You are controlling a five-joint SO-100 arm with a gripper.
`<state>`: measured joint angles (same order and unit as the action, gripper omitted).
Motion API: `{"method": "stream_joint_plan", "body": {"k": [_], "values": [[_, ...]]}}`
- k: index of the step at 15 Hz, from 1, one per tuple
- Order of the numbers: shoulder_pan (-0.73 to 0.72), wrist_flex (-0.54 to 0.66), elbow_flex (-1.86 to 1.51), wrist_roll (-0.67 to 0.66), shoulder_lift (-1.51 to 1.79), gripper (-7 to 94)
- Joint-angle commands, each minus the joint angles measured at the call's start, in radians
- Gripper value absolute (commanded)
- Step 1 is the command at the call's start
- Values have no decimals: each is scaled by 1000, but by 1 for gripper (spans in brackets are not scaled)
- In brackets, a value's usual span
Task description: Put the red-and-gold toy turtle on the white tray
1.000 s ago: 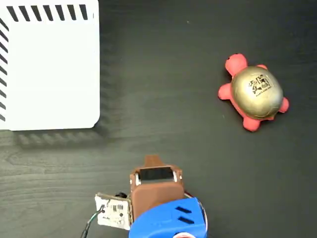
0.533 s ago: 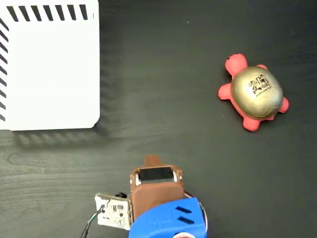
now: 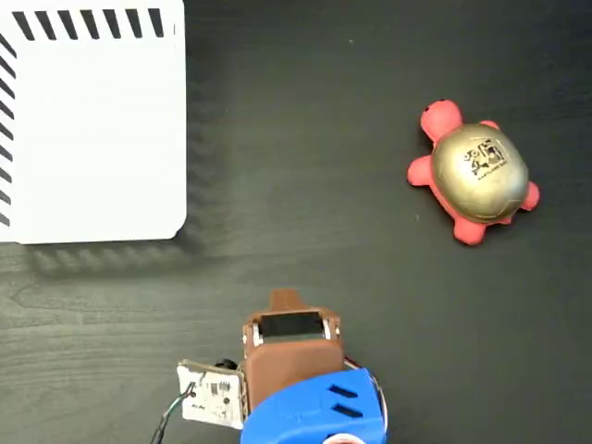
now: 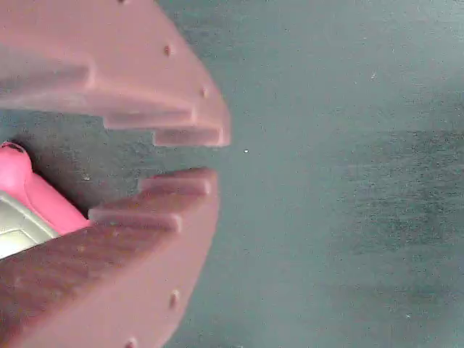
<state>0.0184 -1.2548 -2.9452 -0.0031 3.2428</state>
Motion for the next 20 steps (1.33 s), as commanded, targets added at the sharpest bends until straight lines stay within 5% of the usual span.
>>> {"method": "stream_joint_plan", "body": {"k": [1,5,12,17,20], "values": [[9,23,20,43,-17,0],[114,143,321,144,-454,0],[396,-46,976,437,-1213,0],[477,-153,1313,472,-1536,1],[491,-236,1454,440,-1651,37]]}}
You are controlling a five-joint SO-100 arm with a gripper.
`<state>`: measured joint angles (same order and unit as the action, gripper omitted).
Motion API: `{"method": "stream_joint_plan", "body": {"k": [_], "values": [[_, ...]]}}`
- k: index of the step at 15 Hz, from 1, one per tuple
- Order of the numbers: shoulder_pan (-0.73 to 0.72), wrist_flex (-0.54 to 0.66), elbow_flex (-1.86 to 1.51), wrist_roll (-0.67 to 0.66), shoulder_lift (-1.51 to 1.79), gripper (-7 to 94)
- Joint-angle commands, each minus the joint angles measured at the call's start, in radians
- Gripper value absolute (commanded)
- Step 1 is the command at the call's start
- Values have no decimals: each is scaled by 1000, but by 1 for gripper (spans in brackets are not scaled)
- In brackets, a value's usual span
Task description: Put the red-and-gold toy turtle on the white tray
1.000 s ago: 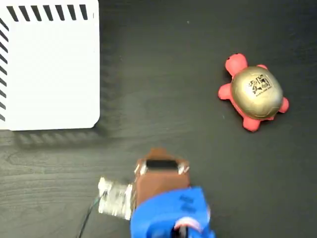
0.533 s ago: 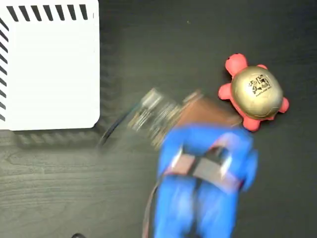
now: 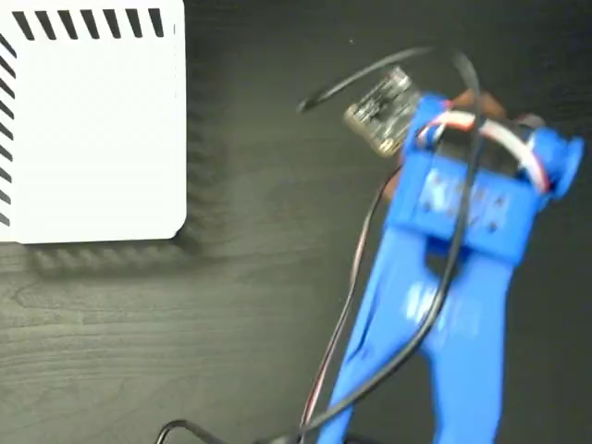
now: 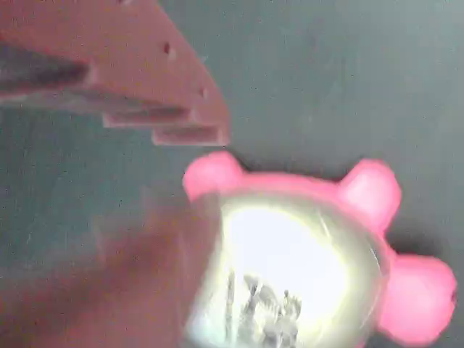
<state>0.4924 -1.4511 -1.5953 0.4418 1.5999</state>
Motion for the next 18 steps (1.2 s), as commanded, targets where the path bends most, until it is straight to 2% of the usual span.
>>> {"method": "stream_joint_plan", "body": {"k": [1,2,4,7,10,18], "values": [[25,-64,138,-11,-44,45],[34,-84,167,-14,-81,48],[52,-92,198,-14,-132,59],[61,-129,247,-15,-212,59],[64,-124,255,-14,-284,62],[94,-84,301,5,-453,62]]}}
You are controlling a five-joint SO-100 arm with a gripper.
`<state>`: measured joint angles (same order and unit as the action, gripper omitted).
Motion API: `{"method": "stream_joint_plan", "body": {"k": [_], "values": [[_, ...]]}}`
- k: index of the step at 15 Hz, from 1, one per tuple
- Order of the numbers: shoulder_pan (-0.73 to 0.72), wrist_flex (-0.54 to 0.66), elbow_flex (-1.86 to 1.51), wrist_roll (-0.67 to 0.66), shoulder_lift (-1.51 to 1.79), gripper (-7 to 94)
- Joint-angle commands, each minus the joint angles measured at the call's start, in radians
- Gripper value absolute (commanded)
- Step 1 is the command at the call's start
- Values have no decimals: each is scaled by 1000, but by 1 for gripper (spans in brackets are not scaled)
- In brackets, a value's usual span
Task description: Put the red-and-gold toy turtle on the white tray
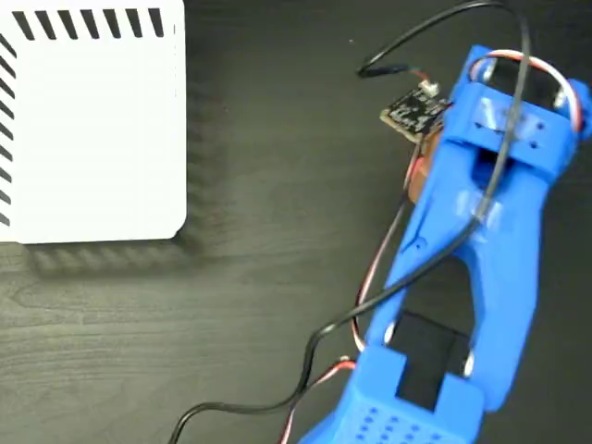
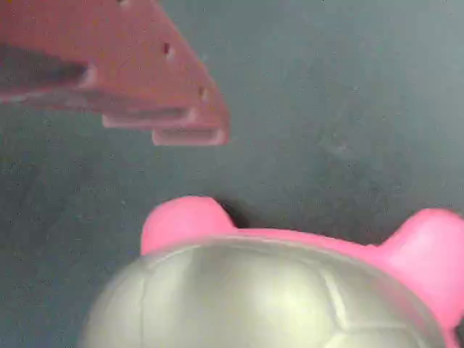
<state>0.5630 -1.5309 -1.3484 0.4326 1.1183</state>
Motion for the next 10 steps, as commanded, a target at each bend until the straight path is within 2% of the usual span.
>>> {"method": "stream_joint_plan", "body": {"k": [1,9,10], "values": [[25,2,58,12,18,62],[29,52,95,25,-67,62],[28,51,104,23,-74,58]]}}
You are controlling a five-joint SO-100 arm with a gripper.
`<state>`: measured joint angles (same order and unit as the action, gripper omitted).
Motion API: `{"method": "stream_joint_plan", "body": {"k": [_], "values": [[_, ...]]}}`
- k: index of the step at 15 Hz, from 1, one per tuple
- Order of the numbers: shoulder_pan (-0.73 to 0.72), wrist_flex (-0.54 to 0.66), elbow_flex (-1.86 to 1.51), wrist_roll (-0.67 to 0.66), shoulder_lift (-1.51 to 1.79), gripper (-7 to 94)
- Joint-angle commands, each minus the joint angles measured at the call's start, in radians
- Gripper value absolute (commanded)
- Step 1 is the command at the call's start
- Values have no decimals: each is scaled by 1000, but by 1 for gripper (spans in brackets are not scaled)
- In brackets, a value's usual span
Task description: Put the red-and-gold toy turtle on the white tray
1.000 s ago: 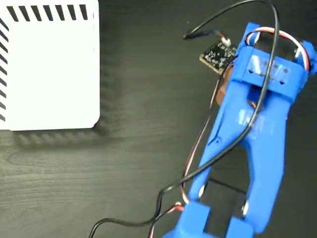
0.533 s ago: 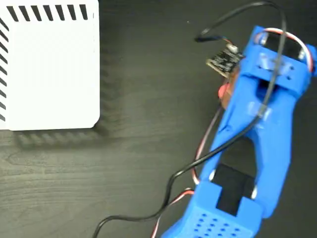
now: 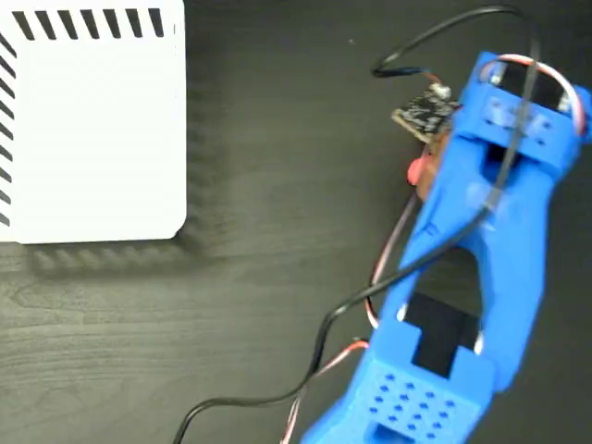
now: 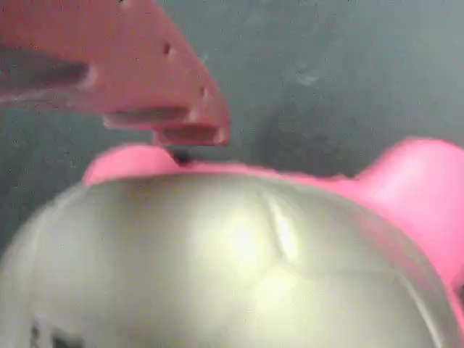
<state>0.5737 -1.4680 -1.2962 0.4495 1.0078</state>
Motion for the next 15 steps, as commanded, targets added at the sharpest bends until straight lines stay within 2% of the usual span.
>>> {"method": "stream_joint_plan", "body": {"k": [1,2,4,5,6,12,15], "values": [[17,-6,54,5,35,51],[17,0,54,5,34,41],[17,12,51,6,34,12],[17,18,48,6,34,3],[18,23,43,8,35,0],[35,18,40,-23,80,0],[44,-107,126,-54,176,0]]}}
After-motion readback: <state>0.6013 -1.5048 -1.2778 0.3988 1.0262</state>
